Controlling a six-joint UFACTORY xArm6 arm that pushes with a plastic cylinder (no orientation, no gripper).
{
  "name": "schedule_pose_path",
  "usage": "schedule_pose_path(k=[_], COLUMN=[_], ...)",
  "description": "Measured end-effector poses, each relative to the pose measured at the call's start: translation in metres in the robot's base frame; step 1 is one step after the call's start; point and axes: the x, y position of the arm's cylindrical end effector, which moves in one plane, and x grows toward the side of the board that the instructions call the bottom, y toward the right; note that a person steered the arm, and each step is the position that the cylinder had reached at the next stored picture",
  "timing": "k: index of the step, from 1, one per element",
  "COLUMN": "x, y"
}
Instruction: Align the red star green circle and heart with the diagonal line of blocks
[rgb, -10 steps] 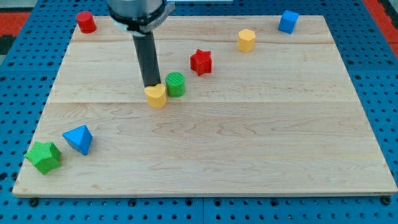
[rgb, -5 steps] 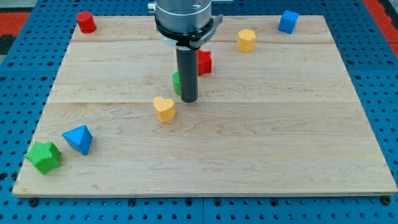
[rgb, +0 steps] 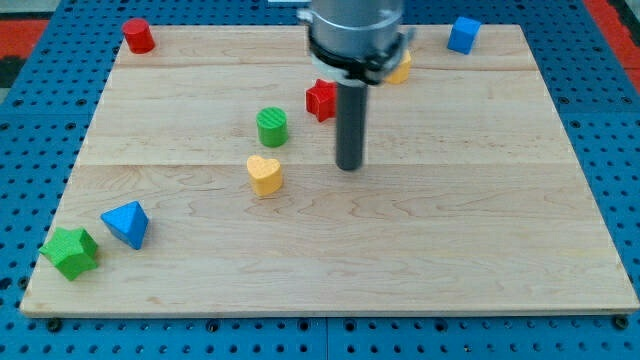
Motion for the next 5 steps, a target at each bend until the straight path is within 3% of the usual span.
schedule_pose_path(k=[1,3,5], x=[0.043,0.006,0.013], y=[-0.016,-0.139,-0.195])
